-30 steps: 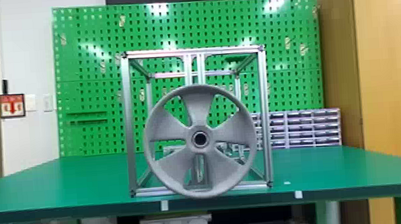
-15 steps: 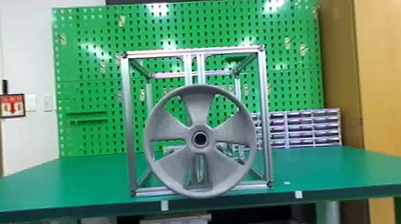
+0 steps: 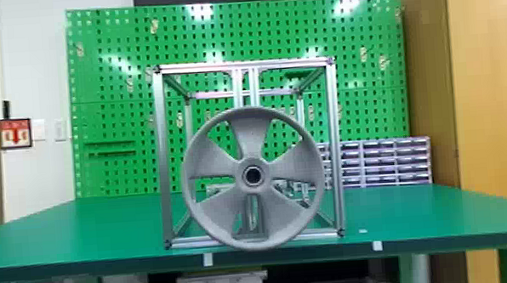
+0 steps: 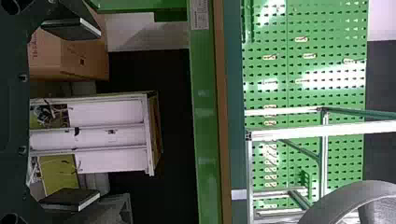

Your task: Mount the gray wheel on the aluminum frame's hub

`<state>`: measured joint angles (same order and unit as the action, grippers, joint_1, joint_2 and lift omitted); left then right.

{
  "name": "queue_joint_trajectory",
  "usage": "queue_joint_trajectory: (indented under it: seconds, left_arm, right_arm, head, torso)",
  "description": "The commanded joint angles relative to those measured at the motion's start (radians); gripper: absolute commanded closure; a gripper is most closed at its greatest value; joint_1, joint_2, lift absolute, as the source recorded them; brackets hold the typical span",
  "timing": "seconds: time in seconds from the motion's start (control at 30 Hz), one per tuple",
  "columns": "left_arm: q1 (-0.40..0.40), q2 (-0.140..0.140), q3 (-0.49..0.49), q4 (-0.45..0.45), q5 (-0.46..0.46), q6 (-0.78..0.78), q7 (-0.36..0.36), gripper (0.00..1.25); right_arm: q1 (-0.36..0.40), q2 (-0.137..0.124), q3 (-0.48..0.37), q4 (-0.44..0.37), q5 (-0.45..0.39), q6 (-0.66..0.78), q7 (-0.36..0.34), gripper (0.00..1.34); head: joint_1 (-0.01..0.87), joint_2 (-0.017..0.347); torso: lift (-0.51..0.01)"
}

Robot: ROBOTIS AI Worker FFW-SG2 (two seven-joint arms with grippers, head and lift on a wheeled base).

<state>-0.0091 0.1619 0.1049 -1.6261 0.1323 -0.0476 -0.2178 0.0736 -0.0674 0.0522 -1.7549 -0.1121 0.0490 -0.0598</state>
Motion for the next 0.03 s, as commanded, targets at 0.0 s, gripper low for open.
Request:
queue_joint_trajectory:
  seconds: [0.0]
  left_arm:
    - [0.000,-0.005,0.002,0.000,-0.005,0.000,0.000,0.09]
  right_arm:
    - [0.000,0.001,-0.002,0.000,0.000,0.000,0.000,0.00]
  head:
    - [-0.005,0.006]
  torso:
    - [-0.499]
